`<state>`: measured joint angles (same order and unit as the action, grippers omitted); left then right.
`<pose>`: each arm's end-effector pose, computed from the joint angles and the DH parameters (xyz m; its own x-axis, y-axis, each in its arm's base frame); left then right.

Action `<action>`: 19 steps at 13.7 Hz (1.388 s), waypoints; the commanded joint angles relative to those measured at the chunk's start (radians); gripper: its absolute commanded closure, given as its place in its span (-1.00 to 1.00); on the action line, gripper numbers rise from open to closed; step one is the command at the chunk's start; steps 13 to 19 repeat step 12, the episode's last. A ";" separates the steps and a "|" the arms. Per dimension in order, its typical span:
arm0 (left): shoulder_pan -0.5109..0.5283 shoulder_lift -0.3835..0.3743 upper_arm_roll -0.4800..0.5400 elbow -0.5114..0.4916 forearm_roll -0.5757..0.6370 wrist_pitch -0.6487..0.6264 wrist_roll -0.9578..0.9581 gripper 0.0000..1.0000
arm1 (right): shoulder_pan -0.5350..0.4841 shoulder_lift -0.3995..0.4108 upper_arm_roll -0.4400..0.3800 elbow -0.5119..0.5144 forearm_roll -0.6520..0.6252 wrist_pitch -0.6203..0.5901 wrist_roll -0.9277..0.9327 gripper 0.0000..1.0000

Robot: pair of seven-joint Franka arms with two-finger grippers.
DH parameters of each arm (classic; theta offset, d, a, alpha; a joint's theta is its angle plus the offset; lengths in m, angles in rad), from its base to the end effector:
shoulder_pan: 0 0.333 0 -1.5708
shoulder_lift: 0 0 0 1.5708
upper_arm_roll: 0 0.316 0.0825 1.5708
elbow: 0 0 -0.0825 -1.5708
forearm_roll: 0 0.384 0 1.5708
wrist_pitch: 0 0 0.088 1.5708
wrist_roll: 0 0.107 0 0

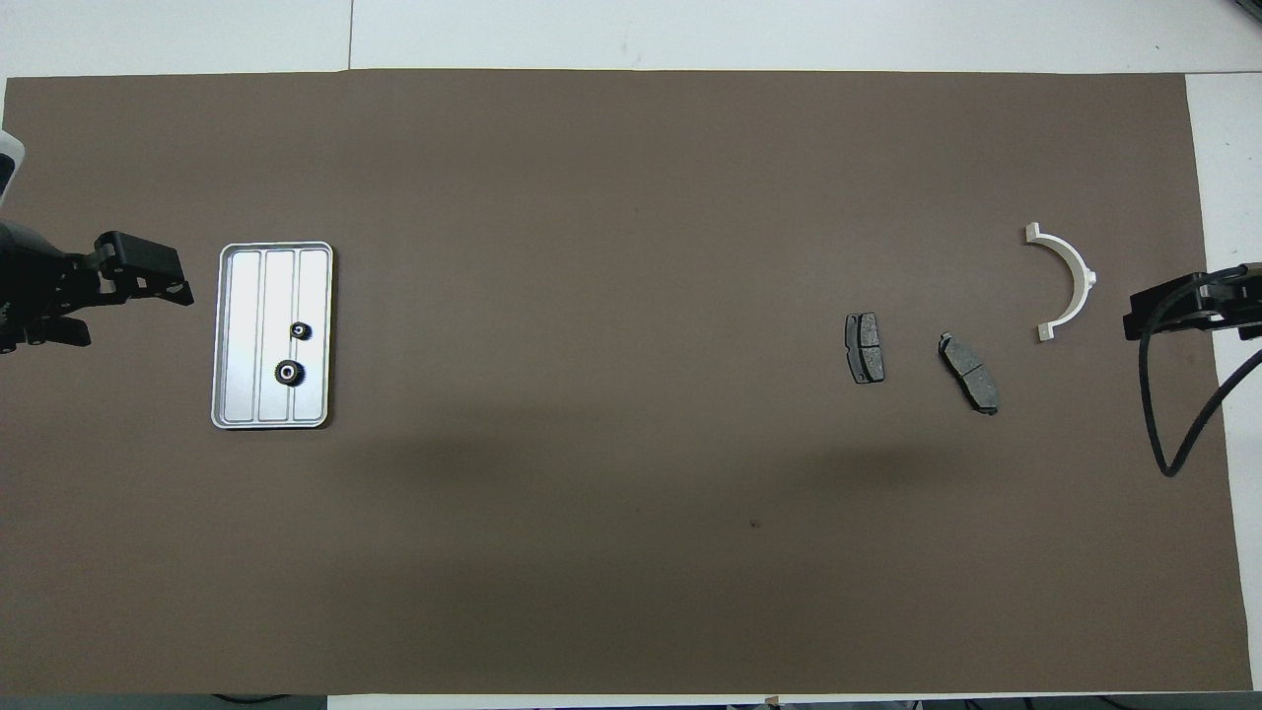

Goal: Pick bearing gear from pile to tray

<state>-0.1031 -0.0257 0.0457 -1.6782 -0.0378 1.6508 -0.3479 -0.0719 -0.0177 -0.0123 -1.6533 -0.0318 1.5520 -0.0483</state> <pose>0.5505 -0.0351 0.5948 0.9572 0.2891 -0.0149 0.2894 -0.9565 0.0359 0.5420 -0.0493 0.5939 0.9957 -0.0362 -0.0849 -0.0340 -0.9990 0.0274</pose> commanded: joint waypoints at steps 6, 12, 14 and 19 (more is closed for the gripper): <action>-0.003 0.027 0.010 0.029 0.001 -0.019 0.153 -1.00 | -0.020 -0.018 0.014 -0.029 -0.014 0.030 -0.016 -1.00; -0.004 0.027 0.010 0.028 0.035 -0.017 0.231 -1.00 | -0.020 -0.018 0.014 -0.029 -0.014 0.030 -0.018 -1.00; -0.004 0.027 0.010 0.028 0.035 -0.017 0.231 -1.00 | -0.020 -0.018 0.014 -0.029 -0.014 0.030 -0.018 -1.00; -0.004 0.027 0.010 0.028 0.035 -0.017 0.231 -1.00 | -0.020 -0.018 0.014 -0.029 -0.014 0.030 -0.018 -1.00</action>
